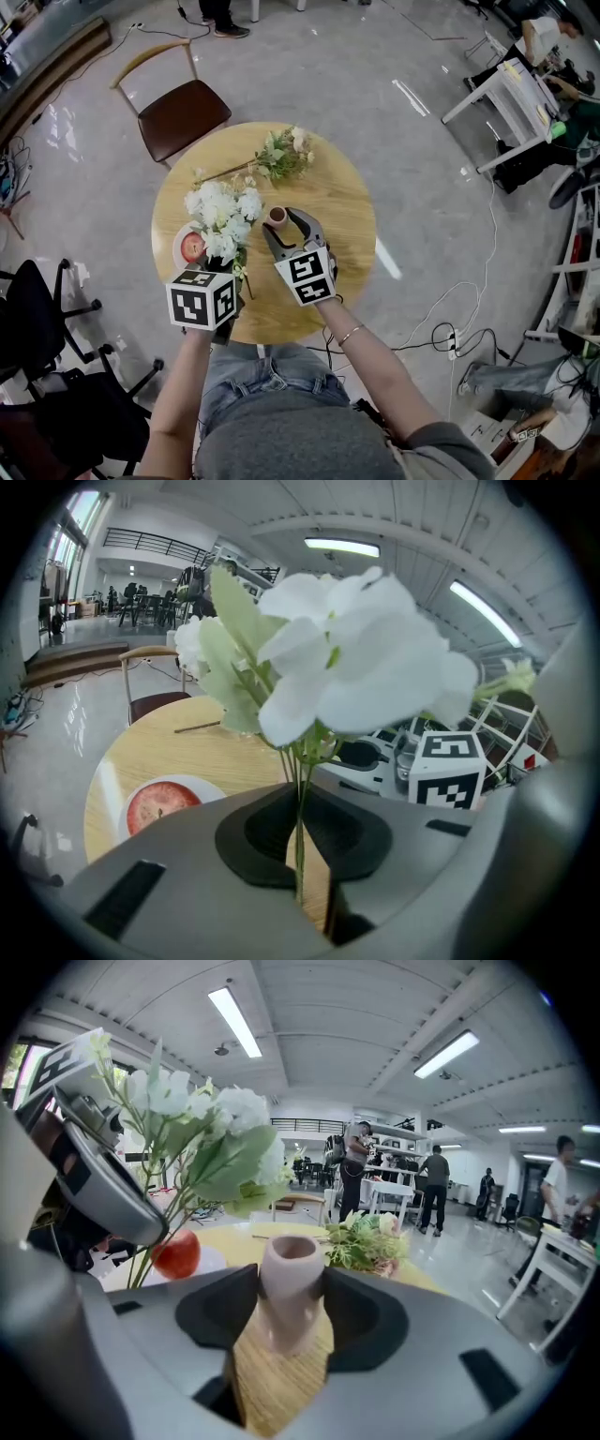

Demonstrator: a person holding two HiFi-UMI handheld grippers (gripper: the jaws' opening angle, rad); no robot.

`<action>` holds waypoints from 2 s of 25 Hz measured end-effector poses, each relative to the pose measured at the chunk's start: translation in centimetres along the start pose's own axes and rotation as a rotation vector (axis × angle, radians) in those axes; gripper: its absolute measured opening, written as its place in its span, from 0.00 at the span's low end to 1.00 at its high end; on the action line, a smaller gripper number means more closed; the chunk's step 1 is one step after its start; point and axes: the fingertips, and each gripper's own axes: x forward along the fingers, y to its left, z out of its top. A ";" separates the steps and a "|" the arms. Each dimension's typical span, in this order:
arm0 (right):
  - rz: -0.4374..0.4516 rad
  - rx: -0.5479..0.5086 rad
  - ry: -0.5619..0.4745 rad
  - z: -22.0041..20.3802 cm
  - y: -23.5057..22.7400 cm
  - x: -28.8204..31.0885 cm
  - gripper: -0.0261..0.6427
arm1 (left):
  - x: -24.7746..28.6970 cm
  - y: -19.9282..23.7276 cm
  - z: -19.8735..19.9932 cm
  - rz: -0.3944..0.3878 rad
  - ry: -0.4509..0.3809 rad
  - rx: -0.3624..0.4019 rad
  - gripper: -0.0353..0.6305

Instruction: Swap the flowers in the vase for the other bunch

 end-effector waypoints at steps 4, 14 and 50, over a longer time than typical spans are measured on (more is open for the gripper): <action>-0.010 0.002 -0.001 -0.1 0.0 0.0 0.38 | 1.4 0.7 -0.2 0.010 0.010 -0.023 0.10; -0.021 0.011 -0.001 0.0 0.0 -0.1 0.38 | 4.3 2.0 -2.0 0.078 0.042 -0.104 0.10; -0.019 0.006 -0.013 -0.4 -0.2 0.0 0.38 | 4.1 2.5 -3.7 0.108 0.035 -0.169 0.25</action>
